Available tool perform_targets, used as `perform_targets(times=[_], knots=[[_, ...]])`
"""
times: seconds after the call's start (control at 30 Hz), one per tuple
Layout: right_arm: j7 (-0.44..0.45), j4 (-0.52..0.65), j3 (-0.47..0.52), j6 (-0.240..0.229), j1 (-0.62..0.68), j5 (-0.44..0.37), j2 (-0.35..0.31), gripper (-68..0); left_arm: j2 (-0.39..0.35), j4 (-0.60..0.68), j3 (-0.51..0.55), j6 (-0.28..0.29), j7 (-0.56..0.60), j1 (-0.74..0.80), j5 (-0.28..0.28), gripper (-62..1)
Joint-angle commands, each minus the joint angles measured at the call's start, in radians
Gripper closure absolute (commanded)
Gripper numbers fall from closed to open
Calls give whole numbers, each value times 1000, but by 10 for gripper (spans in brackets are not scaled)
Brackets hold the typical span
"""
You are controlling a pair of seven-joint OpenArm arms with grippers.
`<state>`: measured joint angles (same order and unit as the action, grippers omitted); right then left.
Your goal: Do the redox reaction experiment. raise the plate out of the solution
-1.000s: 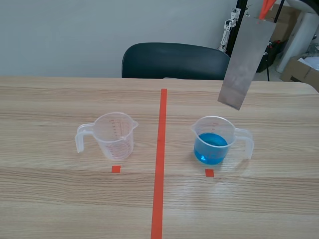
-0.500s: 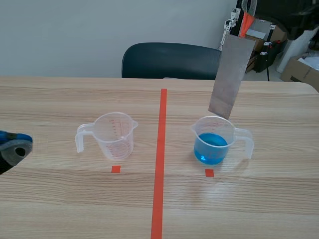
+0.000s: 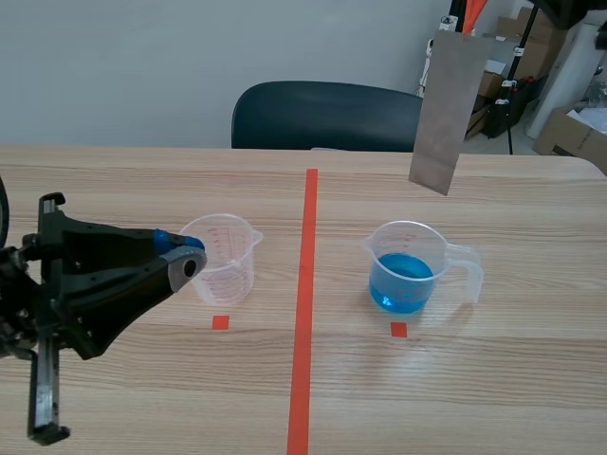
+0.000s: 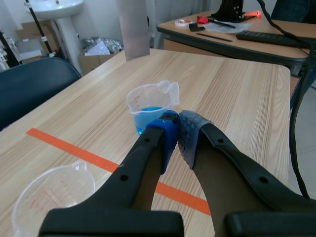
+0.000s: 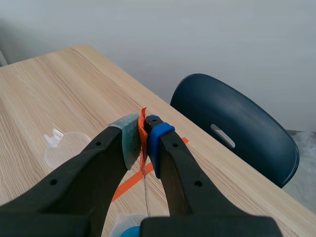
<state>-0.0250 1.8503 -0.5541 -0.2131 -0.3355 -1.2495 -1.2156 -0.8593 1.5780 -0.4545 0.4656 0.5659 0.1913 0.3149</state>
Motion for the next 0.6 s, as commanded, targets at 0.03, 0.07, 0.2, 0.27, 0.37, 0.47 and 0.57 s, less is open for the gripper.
perform_targets(times=[0.03, 0.07, 0.2, 0.27, 0.37, 0.47, 0.57], knots=[[-29, 3, 6, 5, -29, -13, 29, -4, 50, 8, -26, -61, -32, -54, 12, -25], [-42, 3, 6, 5, -31, -8, 38, -4, 68, 8, -40, -79, -56, -74, 10, -25], [-55, 3, 6, 5, -31, -7, 47, -4, 150, 8, -91, -143, -161, -148, -54, -25], [-51, 3, 6, 5, -32, -7, 47, -4, 192, 7, -111, -152, -193, -182, -94, -25], [-49, 3, 6, 5, -33, -7, 47, -4, 247, 7, -141, -164, -246, -229, -129, -25], [-46, 3, 6, 5, -33, -7, 47, -4, 290, 4, -166, -165, -304, -269, -130, -25], [-35, 3, 6, 4, -33, -7, 47, -4, 330, -17, -193, -166, -319, -304, -176, -25]])
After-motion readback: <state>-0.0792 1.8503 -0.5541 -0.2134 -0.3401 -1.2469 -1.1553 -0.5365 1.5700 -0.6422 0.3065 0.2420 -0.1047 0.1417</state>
